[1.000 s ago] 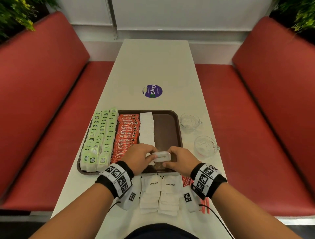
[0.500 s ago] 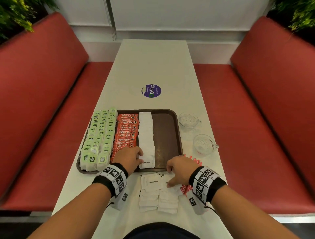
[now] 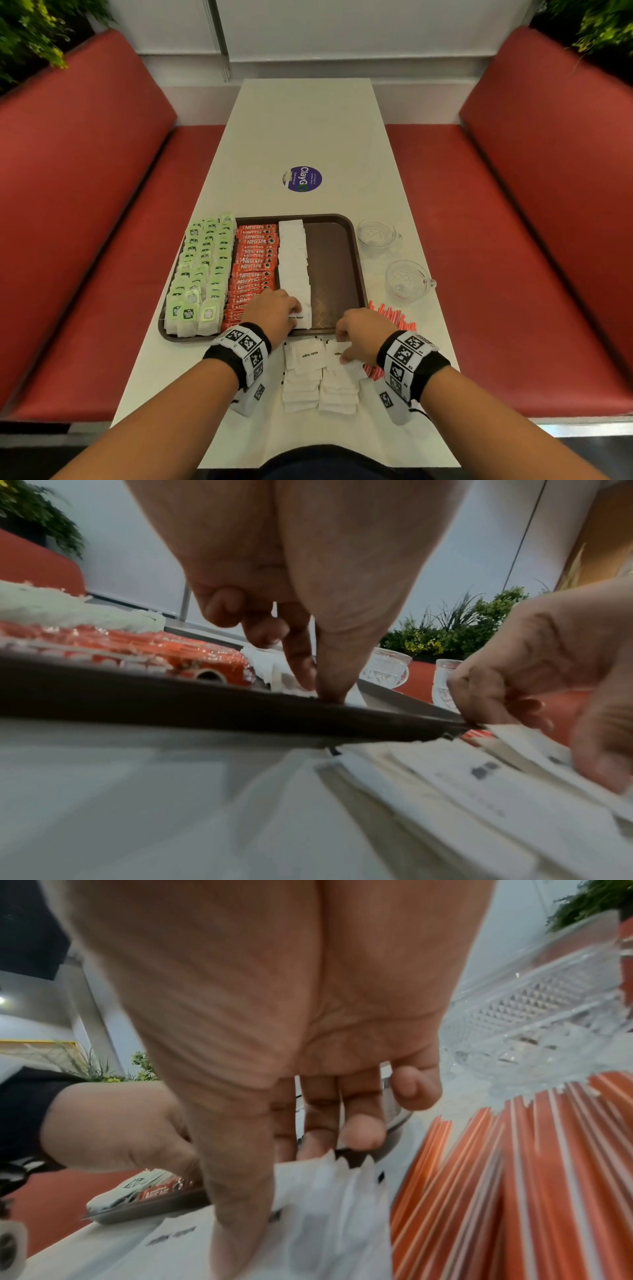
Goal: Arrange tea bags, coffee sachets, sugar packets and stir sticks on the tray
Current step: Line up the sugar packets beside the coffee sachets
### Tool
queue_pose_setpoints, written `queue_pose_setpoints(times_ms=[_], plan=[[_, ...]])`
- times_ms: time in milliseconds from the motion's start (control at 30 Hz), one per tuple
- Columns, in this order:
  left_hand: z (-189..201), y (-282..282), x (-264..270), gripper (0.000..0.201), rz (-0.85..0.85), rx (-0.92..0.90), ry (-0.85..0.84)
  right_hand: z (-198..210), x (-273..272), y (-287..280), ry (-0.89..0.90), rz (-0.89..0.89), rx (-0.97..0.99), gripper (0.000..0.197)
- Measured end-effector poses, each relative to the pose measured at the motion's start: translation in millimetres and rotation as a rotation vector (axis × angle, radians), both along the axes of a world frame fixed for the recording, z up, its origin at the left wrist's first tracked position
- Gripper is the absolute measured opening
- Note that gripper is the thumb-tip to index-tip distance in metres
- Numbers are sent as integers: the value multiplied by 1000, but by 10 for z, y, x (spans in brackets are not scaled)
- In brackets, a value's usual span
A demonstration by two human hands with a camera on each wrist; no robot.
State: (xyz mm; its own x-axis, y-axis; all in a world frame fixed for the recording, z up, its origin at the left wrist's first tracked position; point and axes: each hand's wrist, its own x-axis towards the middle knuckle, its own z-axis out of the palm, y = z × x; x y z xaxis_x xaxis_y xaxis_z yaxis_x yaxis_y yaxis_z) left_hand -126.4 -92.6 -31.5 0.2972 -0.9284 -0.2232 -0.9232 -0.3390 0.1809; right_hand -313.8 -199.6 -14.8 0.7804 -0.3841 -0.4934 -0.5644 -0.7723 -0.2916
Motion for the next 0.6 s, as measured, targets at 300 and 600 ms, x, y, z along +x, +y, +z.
queue_pose_setpoints(times_ms=[300,600], plan=[[139,185,-381,38,-201,63,59,-9,-137,6,-99,-80,43,14],[67,113,-512,44,-201,159,24,54,-232,-108,-191,-164,117,24]])
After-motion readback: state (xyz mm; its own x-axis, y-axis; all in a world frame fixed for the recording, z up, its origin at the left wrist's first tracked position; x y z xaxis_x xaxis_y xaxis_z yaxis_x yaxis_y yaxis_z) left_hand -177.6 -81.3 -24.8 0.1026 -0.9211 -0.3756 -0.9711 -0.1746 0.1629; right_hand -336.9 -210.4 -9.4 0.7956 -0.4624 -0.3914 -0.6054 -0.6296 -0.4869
